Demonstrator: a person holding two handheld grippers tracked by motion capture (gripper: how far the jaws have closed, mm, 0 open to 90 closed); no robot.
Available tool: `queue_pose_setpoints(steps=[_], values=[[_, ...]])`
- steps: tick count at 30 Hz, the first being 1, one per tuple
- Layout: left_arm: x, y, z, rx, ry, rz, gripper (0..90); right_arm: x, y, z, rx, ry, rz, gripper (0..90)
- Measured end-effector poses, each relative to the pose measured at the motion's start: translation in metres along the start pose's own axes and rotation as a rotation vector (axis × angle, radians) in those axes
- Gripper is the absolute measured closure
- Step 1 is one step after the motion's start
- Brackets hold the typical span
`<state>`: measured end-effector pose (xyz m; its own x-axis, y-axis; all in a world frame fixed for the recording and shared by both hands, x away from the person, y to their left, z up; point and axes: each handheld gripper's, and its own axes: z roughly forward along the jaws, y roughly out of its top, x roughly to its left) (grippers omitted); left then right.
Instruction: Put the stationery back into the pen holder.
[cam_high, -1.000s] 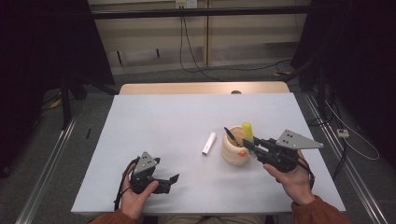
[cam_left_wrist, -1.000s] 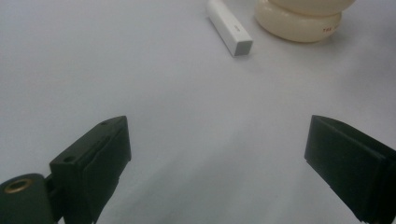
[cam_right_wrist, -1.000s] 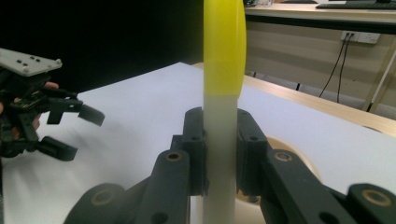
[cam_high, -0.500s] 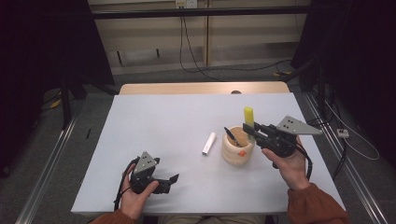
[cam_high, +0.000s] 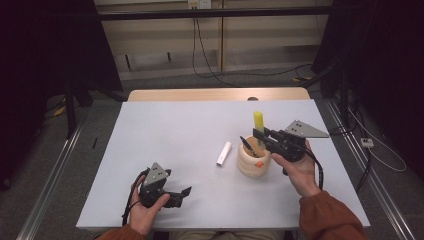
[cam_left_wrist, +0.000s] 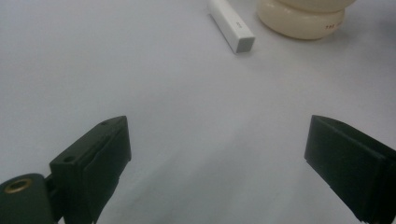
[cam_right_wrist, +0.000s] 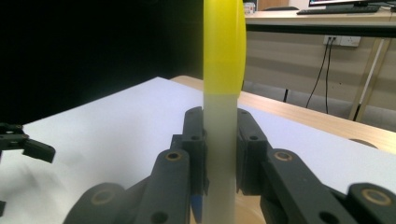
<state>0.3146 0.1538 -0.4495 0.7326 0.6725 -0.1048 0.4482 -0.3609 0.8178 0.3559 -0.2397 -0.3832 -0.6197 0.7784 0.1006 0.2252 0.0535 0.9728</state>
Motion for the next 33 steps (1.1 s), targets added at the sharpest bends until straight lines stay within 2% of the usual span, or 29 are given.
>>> queue_pose_setpoints(steps=[4, 13, 24, 26, 30, 33], values=[[0.0, 0.0, -0.001, 0.0, 0.001, 0.003, 7.0, -0.005, -0.003, 0.002, -0.002, -0.008, 0.035, 77.8], [-0.001, 0.0, 0.0, 0.001, -0.003, 0.007, 7.0, -0.008, -0.015, 0.007, 0.028, -0.036, 0.012, 77.8], [-0.002, 0.0, 0.0, 0.007, -0.013, 0.005, 7.0, -0.009, -0.024, 0.01, 0.05, -0.033, 0.032, 76.1], [-0.002, 0.0, 0.0, 0.009, -0.014, 0.006, 7.0, -0.009, -0.024, 0.01, 0.051, -0.035, 0.038, 72.0], [-0.002, 0.0, 0.0, 0.012, -0.016, 0.007, 7.0, -0.008, -0.023, 0.009, 0.058, -0.044, 0.065, 56.5], [-0.002, 0.0, 0.0, 0.012, -0.016, 0.007, 7.0, -0.005, -0.02, 0.007, 0.051, -0.06, 0.039, 47.2]])
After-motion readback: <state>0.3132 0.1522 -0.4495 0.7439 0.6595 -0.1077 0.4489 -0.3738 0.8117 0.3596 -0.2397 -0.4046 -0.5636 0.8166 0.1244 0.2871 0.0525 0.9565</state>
